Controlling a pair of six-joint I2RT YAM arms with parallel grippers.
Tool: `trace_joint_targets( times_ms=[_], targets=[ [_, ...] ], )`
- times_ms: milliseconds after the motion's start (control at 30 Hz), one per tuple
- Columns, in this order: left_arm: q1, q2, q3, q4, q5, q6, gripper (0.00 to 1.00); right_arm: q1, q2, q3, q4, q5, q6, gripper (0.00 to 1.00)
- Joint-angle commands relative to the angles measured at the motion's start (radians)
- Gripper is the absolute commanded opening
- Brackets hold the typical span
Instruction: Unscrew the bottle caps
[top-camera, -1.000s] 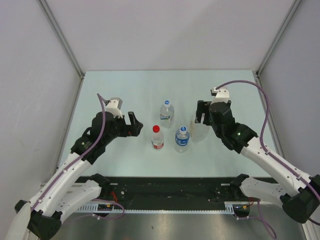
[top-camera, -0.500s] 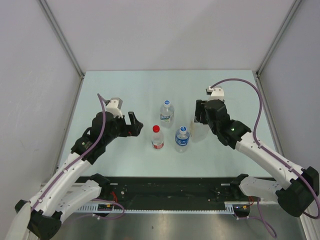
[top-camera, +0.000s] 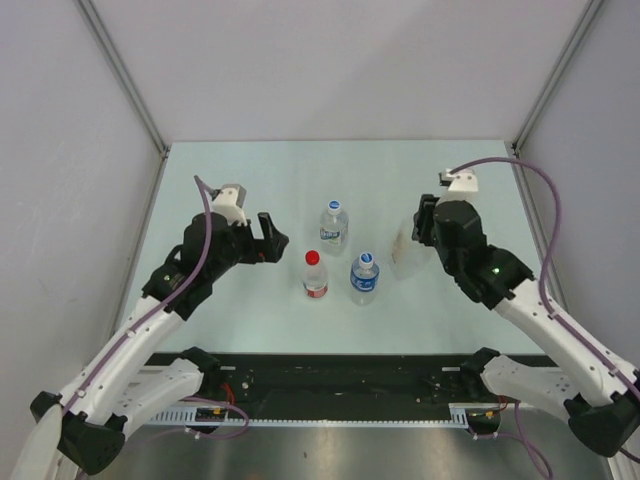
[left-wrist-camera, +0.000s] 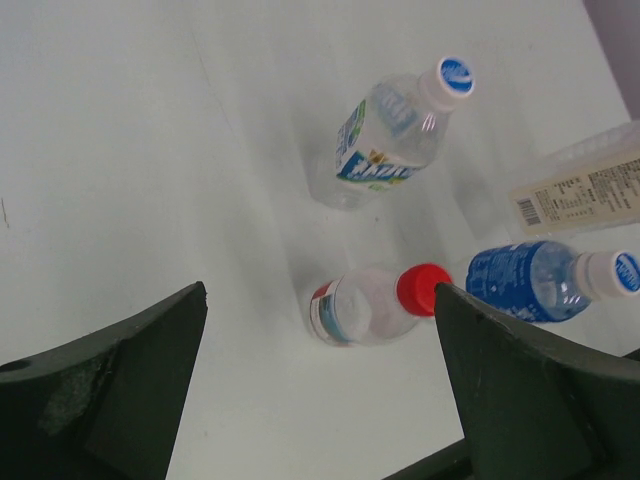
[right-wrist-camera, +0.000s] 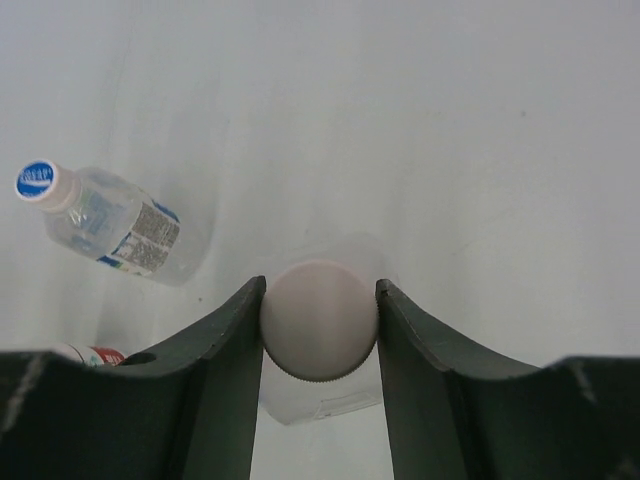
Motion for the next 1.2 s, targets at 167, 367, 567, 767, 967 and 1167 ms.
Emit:
trace_joint_targets(
  times_ms=[167, 367, 567, 767, 967, 1167],
  targets=[
    [-0.033, 0.029, 0.162, 0.328, -0.043, 0.018, 1.00, -0.009, -0.183, 0.280, -0.120, 0.202, -0.050, 0.00],
    [-0.065, 0.114, 0.343, 0.415, 0.239, 0.090, 1.00, -0.069, -0.116, 0.509, -0.219, -0.163, 0.013, 0.00],
    [-0.075, 0.150, 0.432, 0.489, 0.438, 0.116, 1.00, -0.306, -0.047, 0.655, -0.266, -0.593, 0.143, 0.00],
    [-0.130, 0.171, 0.470, 0.409, 0.451, 0.274, 1.00, -0.362, 0.062, 0.738, -0.275, -0.831, 0.356, 0.00],
    [-0.284, 0.184, 0.429, 0.362, 0.244, 0.473, 1.00, -0.377, 0.078, 0.689, -0.186, -0.937, 0.516, 0.00],
    [-0.394, 0.216, 0.361, 0.413, 0.077, 0.596, 1.00, -0.353, 0.078, 0.692, -0.221, -0.925, 0.519, 0.00]
  ],
)
